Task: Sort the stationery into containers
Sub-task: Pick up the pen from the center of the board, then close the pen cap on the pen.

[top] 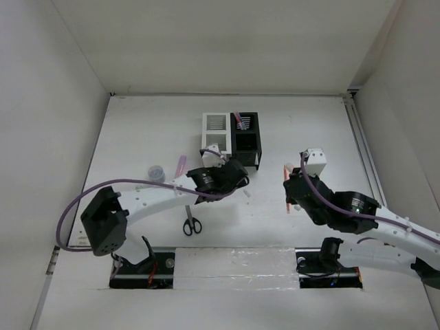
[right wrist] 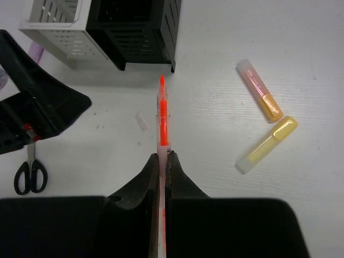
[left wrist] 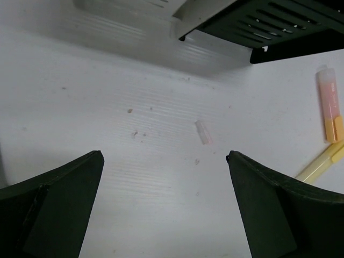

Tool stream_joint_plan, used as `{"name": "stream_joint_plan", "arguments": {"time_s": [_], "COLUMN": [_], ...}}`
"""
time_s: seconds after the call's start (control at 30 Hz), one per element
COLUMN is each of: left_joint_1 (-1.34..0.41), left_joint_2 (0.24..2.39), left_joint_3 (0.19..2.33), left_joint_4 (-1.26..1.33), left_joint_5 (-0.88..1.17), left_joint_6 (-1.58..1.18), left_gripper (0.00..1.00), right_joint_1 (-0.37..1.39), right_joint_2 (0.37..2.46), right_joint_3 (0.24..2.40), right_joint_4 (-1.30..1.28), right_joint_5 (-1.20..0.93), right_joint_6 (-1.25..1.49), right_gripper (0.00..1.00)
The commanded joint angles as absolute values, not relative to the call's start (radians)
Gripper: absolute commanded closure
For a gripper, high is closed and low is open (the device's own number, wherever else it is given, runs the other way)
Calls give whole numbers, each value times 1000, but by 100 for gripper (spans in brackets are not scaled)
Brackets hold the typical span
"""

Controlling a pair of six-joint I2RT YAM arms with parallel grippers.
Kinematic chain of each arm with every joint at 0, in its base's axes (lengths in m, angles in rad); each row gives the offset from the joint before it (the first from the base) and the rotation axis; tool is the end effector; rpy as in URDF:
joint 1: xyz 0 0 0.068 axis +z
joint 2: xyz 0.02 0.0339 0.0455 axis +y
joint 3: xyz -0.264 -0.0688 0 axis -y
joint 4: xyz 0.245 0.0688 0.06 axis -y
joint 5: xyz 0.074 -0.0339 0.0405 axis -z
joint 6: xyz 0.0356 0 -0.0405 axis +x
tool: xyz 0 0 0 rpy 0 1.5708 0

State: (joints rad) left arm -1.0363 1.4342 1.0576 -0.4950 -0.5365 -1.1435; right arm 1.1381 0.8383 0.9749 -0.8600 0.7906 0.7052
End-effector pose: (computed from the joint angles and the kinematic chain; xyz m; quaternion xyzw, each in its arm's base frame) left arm 0.1691 -0.2500 0.2607 -0.1392 0.8997 -0.1776 0.3735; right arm 0.0868 0.1276 0.3370 -0.0260 0.8556 0.0901 0.5090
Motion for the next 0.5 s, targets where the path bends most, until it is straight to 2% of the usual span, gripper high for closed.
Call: {"name": "stream_joint_plan", "arguments": {"time_s": [0.0,0.3,0.47], "left_joint_1": [-1066,-1066,-1066], "left_joint_2": [1503,1785,1850], "left_joint_3": [1158,1350,1387], "left_joint_4": [-466,-578,-598], "left_joint_5": [-505,-479,-479], "left_joint_6": [-1213,-1289,-1325], "left_gripper": [0,2,8], "right_joint_1": [1134,1134,1134], "right_joint_2": [815,784,738], "right_joint_3": [1014,1013,993], "right_joint_4": [-893,-789,-759], "right_joint_5": [834,772,743], "right_joint_6": [698,629,591], "right_gripper": [100,100,100]}}
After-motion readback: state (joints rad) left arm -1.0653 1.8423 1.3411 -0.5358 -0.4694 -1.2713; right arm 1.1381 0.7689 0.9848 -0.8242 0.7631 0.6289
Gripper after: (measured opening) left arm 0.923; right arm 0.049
